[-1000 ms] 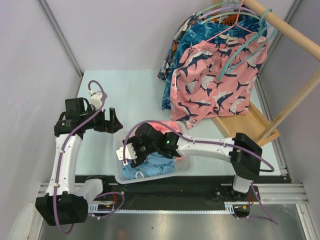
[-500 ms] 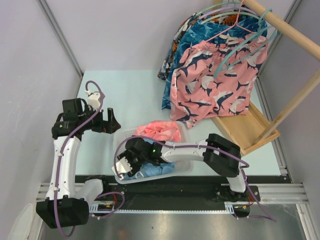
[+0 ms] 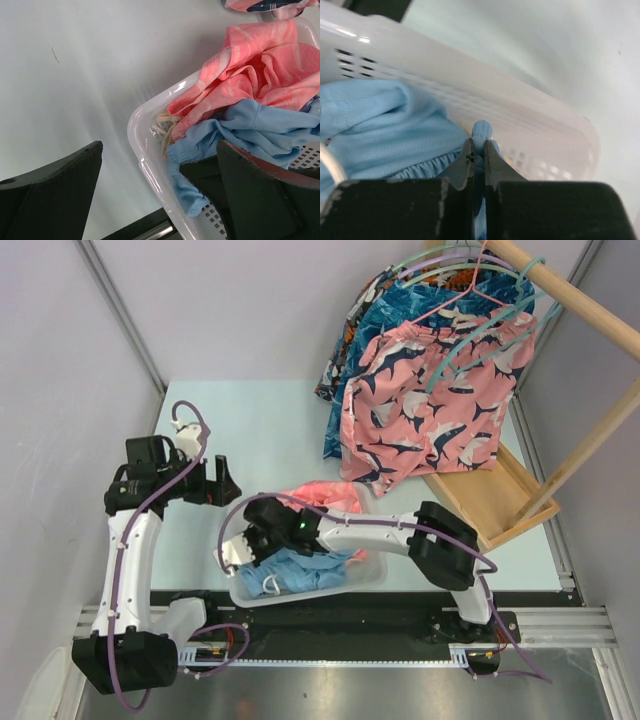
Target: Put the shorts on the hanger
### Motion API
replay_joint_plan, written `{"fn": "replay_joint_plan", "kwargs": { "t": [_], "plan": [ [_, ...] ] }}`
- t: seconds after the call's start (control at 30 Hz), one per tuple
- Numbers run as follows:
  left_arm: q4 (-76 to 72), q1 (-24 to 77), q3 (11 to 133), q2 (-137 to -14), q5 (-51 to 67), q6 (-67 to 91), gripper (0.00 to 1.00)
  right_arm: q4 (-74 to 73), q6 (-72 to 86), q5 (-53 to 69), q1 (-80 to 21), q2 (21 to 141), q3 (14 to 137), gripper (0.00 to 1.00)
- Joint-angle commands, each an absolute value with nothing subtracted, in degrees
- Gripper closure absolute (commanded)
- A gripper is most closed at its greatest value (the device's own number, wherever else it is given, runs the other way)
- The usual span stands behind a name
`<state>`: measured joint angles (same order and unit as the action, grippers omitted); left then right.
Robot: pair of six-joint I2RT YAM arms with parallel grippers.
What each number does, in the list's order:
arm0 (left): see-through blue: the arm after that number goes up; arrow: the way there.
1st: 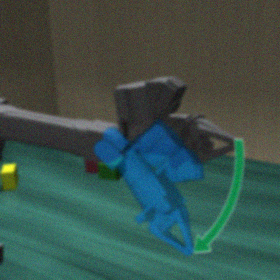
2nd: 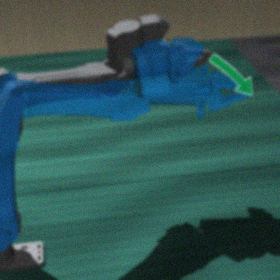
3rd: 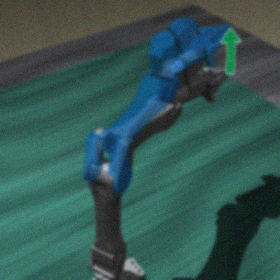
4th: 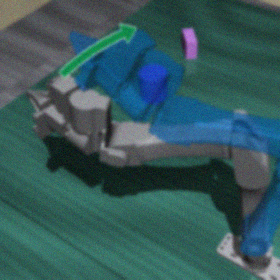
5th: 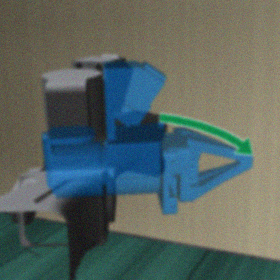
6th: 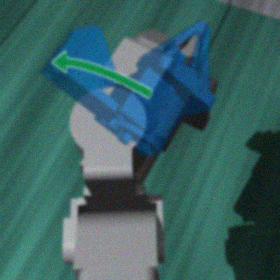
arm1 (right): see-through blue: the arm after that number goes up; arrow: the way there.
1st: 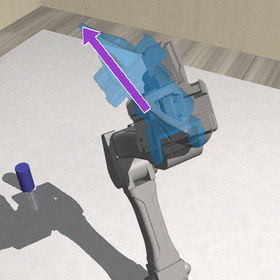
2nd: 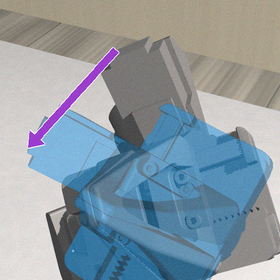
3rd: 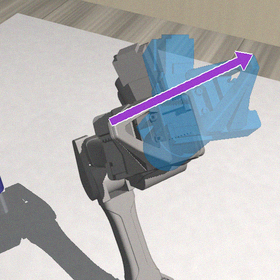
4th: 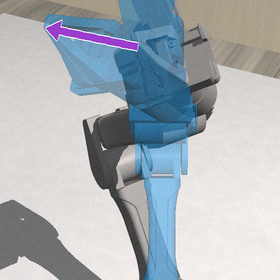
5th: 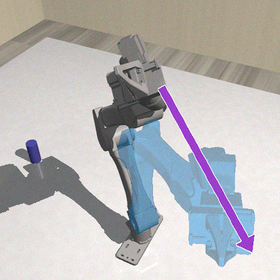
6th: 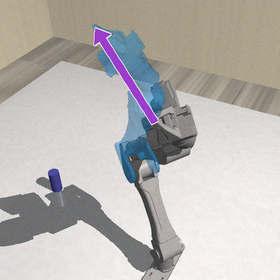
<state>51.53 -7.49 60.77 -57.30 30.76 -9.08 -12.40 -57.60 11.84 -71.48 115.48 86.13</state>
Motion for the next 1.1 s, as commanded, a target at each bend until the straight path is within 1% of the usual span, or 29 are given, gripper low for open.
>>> {"fn": "replay_joint_plan", "kwargs": {
  "t": [0.0, 0.1, 0.23, 0.43, 0.5, 0.6, 0.63, 0.7, 0.73, 0.83, 0.93, 1.0, 1.03, 1.07],
  "plan": [
    [48.6, -8.0, 62.1, -58.2, 32.1, -9.0, 0.0, -13.0, -50.1, 11.5, -68.1, 107.7, 92.6, 1.0],
    [47.3, -8.0, 63.1, -59.3, 32.8, -7.7, 0.0, -12.4, -46.3, 12.4, -65.5, 104.2, 93.5, 1.0],
    [45.6, -8.1, 66.3, -61.1, 33.9, -6.1, 0.0, -11.3, -43.6, 14.1, -62.4, 96.3, 92.3, 1.0],
    [43.5, -8.0, 70.1, -62.8, 36.5, -4.9, 0.0, -10.6, -39.3, 16.6, -57.2, 88.9, 90.3, 1.0],
    [43.9, -8.1, 70.4, -62.8, 37.1, -5.7, 0.0, -12.2, -38.6, 17.0, -55.9, 86.5, 89.5, 1.0],
    [48.1, -8.0, 70.6, -62.4, 41.3, -11.6, 0.0, -12.7, -35.8, 18.1, -52.8, 83.3, 87.9, 1.0],
    [49.6, -8.0, 69.6, -61.8, 44.4, -16.6, 0.0, -12.4, -35.0, 18.1, -51.7, 82.5, 87.5, 1.0],
    [51.5, -7.9, 67.0, -59.7, 46.3, -20.8, 0.0, -12.0, -34.3, 18.2, -50.3, 80.4, 87.2, 1.0],
    [52.1, -7.9, 63.6, -56.2, 47.3, -26.6, 0.0, -12.0, -34.1, 18.2, -48.6, 79.9, 87.0, 1.0],
    [53.1, -7.9, 57.0, -48.9, 49.6, -35.5, 0.0, -11.6, -30.7, 20.4, -44.8, 77.0, 86.8, 1.0],
    [52.4, -6.4, 53.8, -45.3, 51.4, -38.2, 0.0, -15.3, -30.4, 24.5, -41.5, 74.6, 86.7, 1.0],
    [49.6, -4.0, 53.4, -44.8, 51.4, -37.0, 0.0, -18.7, -31.5, 27.5, -40.7, 73.7, 85.6, 1.0],
    [48.2, -1.0, 53.9, -45.3, 51.2, -34.8, 0.01, -19.0, -31.6, 29.2, -40.6, 72.6, 84.8, 1.0],
    [44.2, -0.5, 54.4, -46.1, 51.1, -32.9, 0.02, -19.1, -32.0, 30.1, -40.5, 72.1, 83.5, 1.0]
  ]
}}
